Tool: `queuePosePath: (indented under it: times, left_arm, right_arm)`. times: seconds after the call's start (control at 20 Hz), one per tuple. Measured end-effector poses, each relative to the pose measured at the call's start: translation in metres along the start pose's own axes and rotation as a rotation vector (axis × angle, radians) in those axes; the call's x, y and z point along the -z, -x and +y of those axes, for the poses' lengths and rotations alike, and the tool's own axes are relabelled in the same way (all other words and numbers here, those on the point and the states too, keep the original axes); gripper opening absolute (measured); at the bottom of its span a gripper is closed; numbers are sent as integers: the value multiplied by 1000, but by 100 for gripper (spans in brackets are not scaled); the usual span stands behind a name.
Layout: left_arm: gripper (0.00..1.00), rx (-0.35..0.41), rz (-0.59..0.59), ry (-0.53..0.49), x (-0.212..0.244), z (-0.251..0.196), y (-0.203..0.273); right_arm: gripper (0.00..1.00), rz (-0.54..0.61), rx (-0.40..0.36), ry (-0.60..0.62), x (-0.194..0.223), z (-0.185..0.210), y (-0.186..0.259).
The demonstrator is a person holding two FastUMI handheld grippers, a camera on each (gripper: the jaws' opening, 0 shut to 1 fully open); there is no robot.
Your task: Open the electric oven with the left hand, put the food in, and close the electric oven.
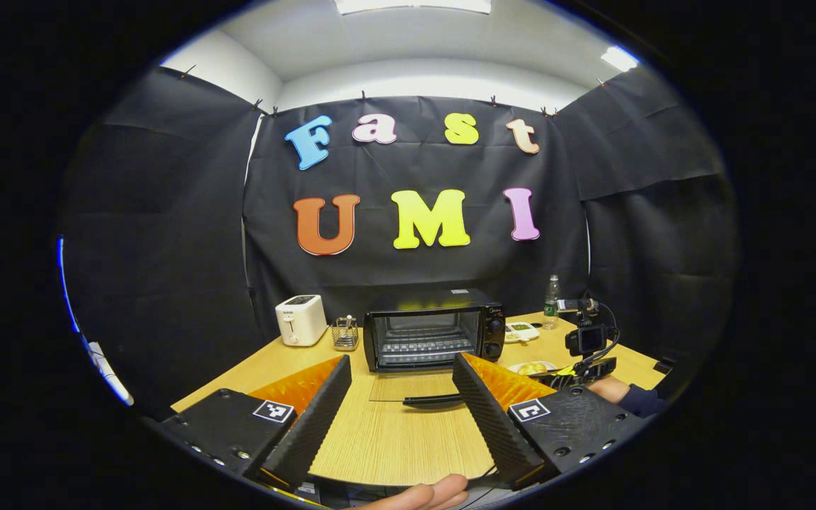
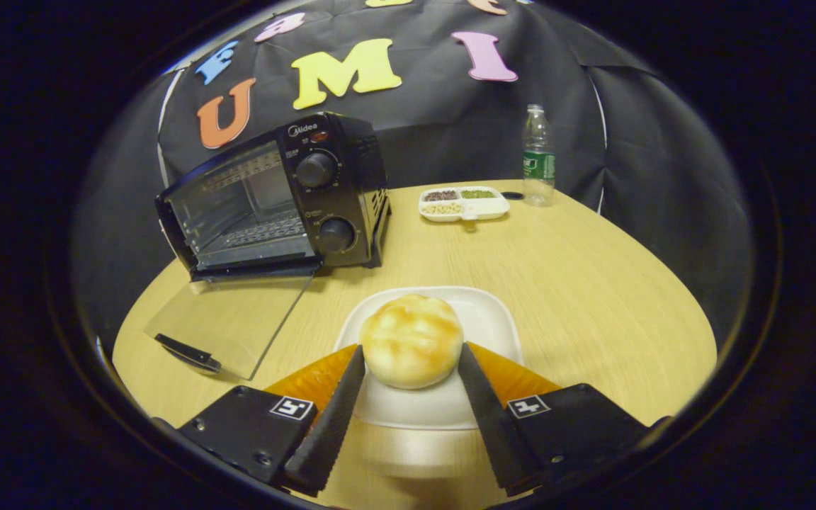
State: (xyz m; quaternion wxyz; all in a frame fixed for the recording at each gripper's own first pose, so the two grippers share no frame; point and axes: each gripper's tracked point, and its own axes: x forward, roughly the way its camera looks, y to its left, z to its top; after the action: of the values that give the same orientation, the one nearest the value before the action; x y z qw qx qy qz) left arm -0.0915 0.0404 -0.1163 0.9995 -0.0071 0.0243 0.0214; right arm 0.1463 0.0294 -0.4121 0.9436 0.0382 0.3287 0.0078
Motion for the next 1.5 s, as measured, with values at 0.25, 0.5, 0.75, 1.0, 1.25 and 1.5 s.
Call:
queuePosePath:
  times: [0.25,0.5,0.75,1.0,1.25,1.5]
  left_arm:
    - [95,-7,-1,7,0,1,-3]
    - [94,-12,13,11,4,0,-1]
    - [94,-24,23,21,8,5,-7]
    - [94,-12,23,34,10,5,-4]
    - [95,-16,33,38,16,6,-7]
    - [94,-18,54,28,28,8,-17]
  right_arm:
    - [77,-31,-3,-31,-3,-2,9]
    - [77,-77,-70,-96,-12,21,29]
    - [77,-125,-158,-171,-24,58,55]
    - [76,-167,-265,-228,-38,100,79]
    - [76,-263,-327,-302,-60,133,86]
    - [75,-385,-345,-404,-86,158,76]
